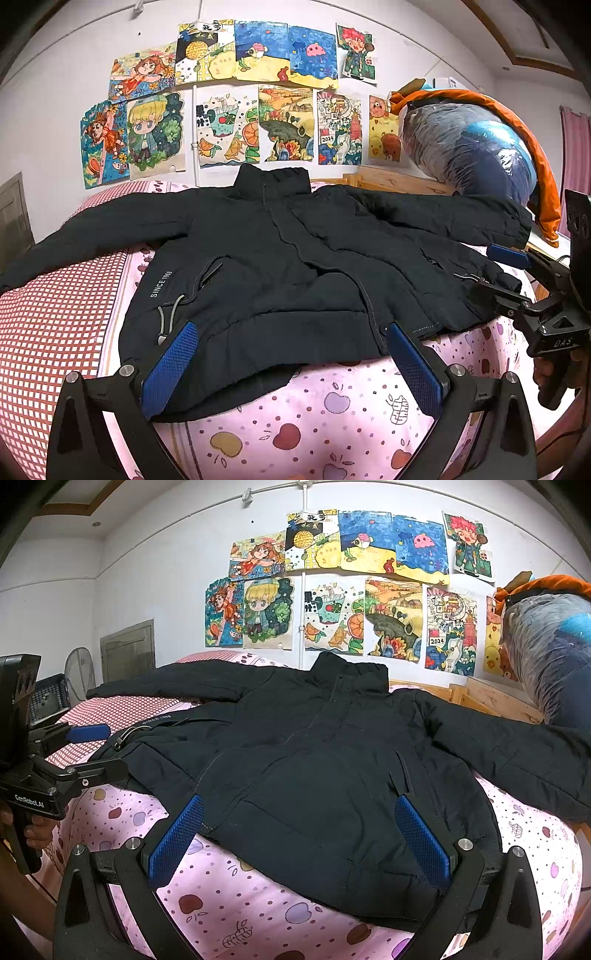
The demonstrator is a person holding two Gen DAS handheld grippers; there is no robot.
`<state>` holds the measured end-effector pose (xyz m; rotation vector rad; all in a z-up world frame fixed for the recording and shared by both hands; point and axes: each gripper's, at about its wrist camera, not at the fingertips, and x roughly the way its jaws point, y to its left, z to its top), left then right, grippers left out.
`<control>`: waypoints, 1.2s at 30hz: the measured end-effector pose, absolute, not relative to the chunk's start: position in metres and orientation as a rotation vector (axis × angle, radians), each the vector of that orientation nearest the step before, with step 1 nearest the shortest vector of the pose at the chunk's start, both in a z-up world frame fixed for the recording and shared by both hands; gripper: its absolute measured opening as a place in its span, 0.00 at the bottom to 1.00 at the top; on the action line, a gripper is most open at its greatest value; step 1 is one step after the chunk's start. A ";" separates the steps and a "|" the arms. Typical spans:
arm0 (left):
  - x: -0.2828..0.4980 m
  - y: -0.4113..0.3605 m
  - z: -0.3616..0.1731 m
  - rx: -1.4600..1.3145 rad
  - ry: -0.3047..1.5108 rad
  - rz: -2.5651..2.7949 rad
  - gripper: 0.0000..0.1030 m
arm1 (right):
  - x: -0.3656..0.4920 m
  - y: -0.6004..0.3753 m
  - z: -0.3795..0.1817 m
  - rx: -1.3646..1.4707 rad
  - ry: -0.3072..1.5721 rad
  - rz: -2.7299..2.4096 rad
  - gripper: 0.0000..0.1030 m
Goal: Fold large clothes
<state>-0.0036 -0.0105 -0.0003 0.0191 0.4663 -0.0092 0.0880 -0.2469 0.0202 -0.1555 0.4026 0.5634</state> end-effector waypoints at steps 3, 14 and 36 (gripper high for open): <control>-0.004 -0.011 0.000 0.020 0.468 -0.008 1.00 | 0.088 -0.247 0.020 -0.155 0.404 0.564 0.99; -0.004 -0.011 -0.001 0.019 0.467 -0.009 1.00 | 0.089 -0.248 0.020 -0.154 0.408 0.564 0.99; -0.003 -0.006 0.000 0.017 0.469 -0.010 1.00 | 0.090 -0.249 0.020 -0.152 0.413 0.564 0.99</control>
